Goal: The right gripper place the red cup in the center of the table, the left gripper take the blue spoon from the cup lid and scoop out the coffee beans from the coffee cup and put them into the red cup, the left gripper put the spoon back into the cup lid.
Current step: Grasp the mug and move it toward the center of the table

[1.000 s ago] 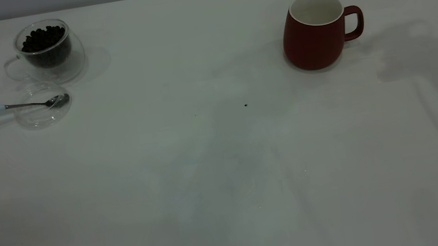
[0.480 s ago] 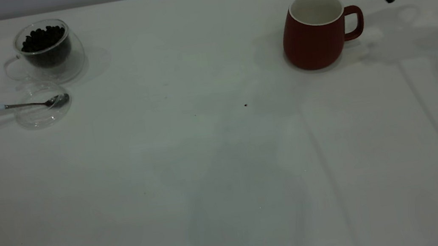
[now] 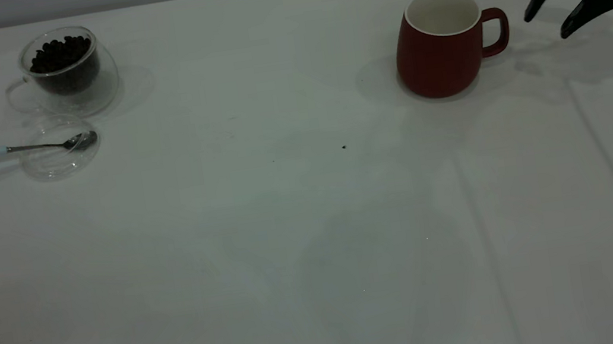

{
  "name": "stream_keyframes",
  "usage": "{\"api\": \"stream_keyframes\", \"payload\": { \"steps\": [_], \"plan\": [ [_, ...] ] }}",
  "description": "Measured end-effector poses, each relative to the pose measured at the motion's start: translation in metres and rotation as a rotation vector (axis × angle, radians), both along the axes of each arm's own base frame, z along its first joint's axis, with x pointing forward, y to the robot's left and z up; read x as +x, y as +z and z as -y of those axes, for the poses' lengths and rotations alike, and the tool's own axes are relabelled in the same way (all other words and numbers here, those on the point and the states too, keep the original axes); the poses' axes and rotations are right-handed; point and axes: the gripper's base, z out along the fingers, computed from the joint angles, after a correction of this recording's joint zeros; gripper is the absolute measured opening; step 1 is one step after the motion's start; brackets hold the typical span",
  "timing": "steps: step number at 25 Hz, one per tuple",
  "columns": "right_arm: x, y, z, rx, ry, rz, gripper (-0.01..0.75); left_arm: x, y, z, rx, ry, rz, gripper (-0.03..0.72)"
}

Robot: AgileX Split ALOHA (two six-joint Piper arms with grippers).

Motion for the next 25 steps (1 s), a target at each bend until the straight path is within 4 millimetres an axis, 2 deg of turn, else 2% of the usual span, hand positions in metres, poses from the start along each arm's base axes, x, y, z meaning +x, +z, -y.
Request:
{"api": "stream_keyframes", "payload": {
  "steps": [7,10,14,19,25],
  "plan": [
    [0.009,0.001,-0.003,0.123,-0.351,-0.027,0.457,0.0,0.0,0.0,0.0,0.0,0.0,0.236],
    [0.014,0.002,-0.007,0.154,-0.444,-0.005,0.457,0.0,0.0,0.0,0.0,0.0,0.0,0.236],
    [0.014,-0.002,-0.019,0.17,-0.472,-0.028,0.457,0.0,0.0,0.0,0.0,0.0,0.0,0.236],
    [0.011,-0.015,-0.043,0.184,-0.453,-0.063,0.457,0.0,0.0,0.0,-0.001,0.001,0.0,0.236],
    [0.009,-0.019,-0.068,0.204,-0.444,-0.064,0.457,0.0,0.0,0.0,-0.002,0.002,0.0,0.236]
  ]
}}
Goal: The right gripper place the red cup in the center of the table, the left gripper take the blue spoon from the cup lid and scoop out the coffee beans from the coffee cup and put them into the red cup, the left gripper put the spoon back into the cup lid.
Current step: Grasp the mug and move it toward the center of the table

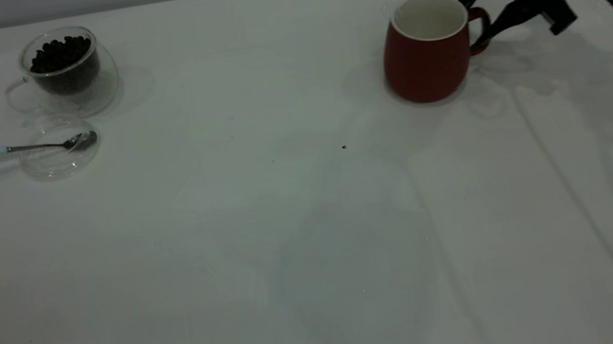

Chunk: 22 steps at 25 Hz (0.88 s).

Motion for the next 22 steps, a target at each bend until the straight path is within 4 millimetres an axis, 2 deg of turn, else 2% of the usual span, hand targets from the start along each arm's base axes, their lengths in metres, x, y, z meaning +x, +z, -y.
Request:
{"api": "stream_keyframes", "payload": {
  "steps": [12,22],
  "plan": [
    [-0.011,-0.001,-0.065,0.011,0.036,0.01,0.457,0.0,0.0,0.0,0.0,0.0,0.0,0.236],
    [-0.033,-0.025,-0.123,0.05,0.041,-0.039,0.457,0.0,0.0,0.0,0.0,0.0,0.0,0.236]
  ]
}}
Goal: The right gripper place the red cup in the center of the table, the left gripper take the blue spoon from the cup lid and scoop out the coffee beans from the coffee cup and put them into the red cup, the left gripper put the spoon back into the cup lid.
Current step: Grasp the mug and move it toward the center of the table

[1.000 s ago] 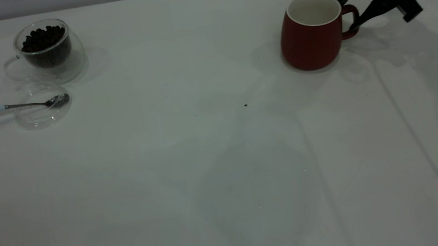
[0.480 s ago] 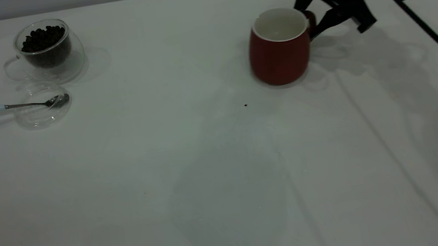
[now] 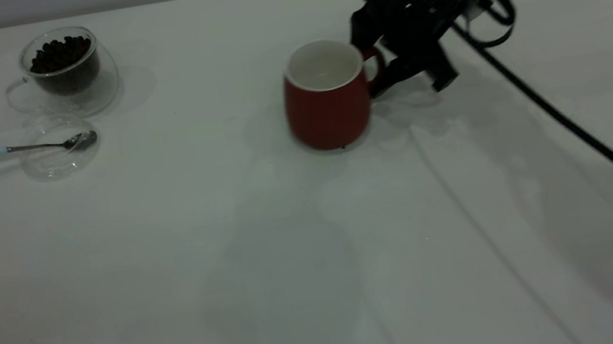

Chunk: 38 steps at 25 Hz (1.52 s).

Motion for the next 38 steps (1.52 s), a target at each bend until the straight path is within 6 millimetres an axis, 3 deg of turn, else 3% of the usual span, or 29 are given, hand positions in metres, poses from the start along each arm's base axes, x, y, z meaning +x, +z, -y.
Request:
{"api": "stream_keyframes", "payload": {
  "steps": [6,18,28,38],
  "plan": [
    [-0.009,-0.008,-0.021,0.015,-0.006,-0.004,0.457,0.0,0.0,0.0,-0.001,-0.001,0.0,0.236],
    [-0.001,-0.003,-0.054,0.045,0.049,0.066,0.457,0.0,0.0,0.0,0.001,-0.003,0.001,0.236],
    [-0.002,-0.002,-0.056,0.045,0.142,0.086,0.457,0.0,0.0,0.0,0.001,-0.003,0.001,0.236],
    [0.005,0.003,-0.03,0.011,0.213,0.056,0.457,0.0,0.0,0.0,0.001,-0.002,0.0,0.236]
  ]
}}
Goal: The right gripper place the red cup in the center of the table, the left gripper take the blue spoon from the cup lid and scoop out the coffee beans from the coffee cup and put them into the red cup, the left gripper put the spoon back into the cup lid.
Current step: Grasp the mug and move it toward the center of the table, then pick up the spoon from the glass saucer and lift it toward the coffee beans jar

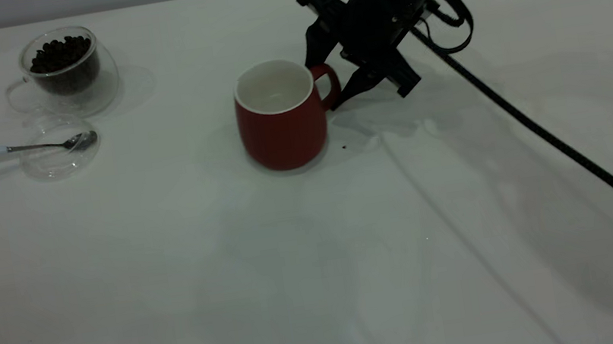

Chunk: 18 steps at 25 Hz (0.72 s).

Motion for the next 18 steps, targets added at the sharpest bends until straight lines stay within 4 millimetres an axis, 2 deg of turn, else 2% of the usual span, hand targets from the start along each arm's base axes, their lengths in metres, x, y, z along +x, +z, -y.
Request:
{"api": "stream_keyframes", "payload": {
  "steps": [7,14,18],
  "plan": [
    [0.016,0.003,0.018,-0.035,-0.047,0.104,0.457,0.0,0.0,0.0,-0.001,0.001,0.0,0.236],
    [0.016,0.003,0.02,-0.075,0.081,0.175,0.457,0.0,0.0,0.0,-0.001,0.001,0.0,0.236],
    [0.022,0.004,0.03,-0.097,0.087,0.218,0.457,0.0,0.0,0.0,-0.001,0.001,0.0,0.236]
  ]
}}
